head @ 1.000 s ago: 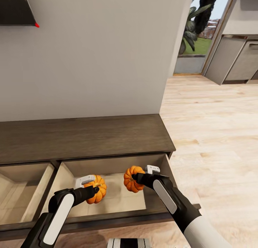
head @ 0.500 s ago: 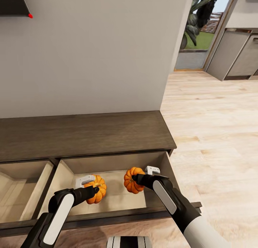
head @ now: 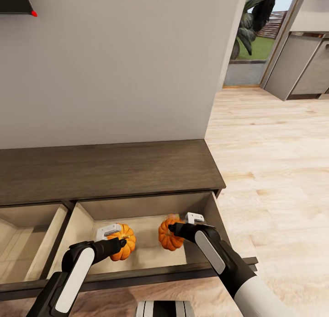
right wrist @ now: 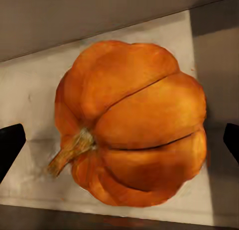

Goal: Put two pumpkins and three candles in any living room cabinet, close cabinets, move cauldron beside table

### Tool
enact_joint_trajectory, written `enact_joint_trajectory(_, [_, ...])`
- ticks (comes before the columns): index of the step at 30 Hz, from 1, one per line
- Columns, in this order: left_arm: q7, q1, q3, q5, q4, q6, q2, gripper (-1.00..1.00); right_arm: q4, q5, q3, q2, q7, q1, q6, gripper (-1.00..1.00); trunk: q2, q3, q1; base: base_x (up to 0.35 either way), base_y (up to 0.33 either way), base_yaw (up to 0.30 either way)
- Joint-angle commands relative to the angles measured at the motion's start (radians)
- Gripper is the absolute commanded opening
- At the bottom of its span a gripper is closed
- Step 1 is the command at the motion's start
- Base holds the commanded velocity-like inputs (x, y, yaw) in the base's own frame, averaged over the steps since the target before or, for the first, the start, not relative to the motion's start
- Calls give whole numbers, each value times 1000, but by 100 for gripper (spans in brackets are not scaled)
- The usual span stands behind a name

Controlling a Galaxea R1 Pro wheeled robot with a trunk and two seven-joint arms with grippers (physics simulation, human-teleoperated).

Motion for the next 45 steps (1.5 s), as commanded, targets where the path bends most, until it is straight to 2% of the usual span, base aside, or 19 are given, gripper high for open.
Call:
enact_joint_trajectory(1, [9, -1, -2, 10, -1, 1, 1, -100, -1, -11, 2, 0, -10, -1, 1, 100, 0, -1, 0, 0, 0, 0])
enact_joint_trajectory(12, [8, -1, -1, 20, -2, 1, 1, -100, -1, -11, 2, -1, -10, -1, 1, 100, 0, -1, 0, 0, 0, 0])
enact_joint_trajectory(13, [8, -1, 0, 20, -2, 1, 1, 100, -1, -11, 2, -1, -10, 0, 1, 100, 0, -1, 0, 0, 0, 0])
enact_joint_trajectory(25, [2, -1, 0, 20, -6, 2, 1, 100, -2, -11, 2, -1, -10, 0, 1, 100, 0, -1, 0, 0, 0, 0])
enact_joint_trajectory(45, [6, -4, 8, 21, -10, 7, 1, 100, -3, -11, 2, -1, -9, 0, 1, 100, 4, 77, -9, -42, 0, 0])
